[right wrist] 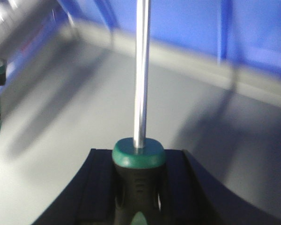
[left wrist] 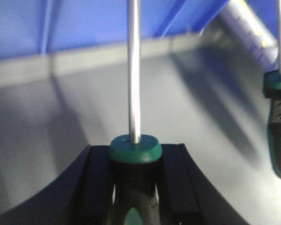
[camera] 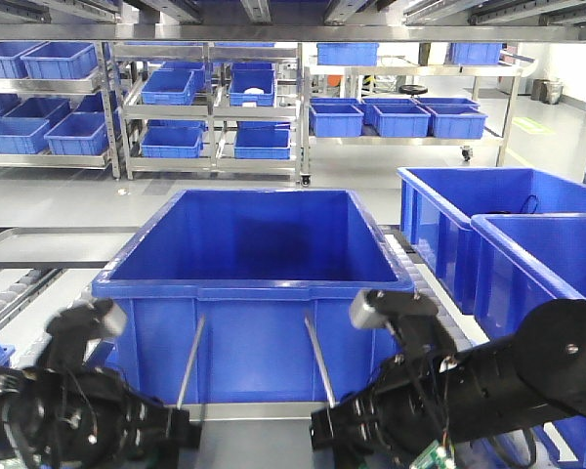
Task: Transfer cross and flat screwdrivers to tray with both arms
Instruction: 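Lower both screwdrivers onto the grey tray and open both grippers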
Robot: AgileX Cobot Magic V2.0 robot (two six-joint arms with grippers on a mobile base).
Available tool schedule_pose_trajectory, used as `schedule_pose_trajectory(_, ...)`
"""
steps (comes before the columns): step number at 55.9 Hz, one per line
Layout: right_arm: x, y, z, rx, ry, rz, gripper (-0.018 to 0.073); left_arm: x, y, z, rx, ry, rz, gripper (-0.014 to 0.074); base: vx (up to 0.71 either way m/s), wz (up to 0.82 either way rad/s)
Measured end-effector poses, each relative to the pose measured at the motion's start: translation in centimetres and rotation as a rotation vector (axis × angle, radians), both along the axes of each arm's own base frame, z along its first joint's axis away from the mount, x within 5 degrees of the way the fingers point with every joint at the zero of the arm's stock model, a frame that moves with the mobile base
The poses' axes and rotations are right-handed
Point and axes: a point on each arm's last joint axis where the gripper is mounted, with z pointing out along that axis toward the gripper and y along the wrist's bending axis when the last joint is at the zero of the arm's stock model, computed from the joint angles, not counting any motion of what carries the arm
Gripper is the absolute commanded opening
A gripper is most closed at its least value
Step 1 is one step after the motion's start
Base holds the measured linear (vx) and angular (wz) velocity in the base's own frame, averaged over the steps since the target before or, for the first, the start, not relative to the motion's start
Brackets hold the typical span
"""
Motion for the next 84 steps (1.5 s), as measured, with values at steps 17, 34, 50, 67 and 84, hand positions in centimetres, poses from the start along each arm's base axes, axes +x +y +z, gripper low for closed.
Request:
schedule_pose_trajectory(17,-0.7,-0.3,1.4,0.018,-0.040,-0.001,0.0556,-0.3,0.0,0.4,-0.006,-0.005,-0.005,0.0628,0.00,0.00)
schedule_pose_trajectory(34,-3.9,-3.7,9.1,0.076,-0.401,-0.102,0.0554,-3.9,2.8,9.0,-0.059,-0.485,0.119,0.0560,0.00,0.00)
schedule_pose_trajectory(50,-5.4,-4.6,11.6,0.124,-0.534,-0.151,0.0554,-6.8,4.8,13.1,-0.094,-0.734,0.208,0.0516,0.00,0.00)
schedule_pose_trajectory(67,-5.4,-4.6,11.6,0.123,-0.533,-0.151,0.0554,-6.7,4.7,13.0,-0.088,-0.731,0.206,0.0513,0.00,0.00)
schedule_pose_trajectory(84,-5.4,-4.6,11.6,0.123,-0.532,-0.150,0.0554,-9.1,6.6,10.8,0.024,-0.816,0.249,0.0277,0.00,0.00)
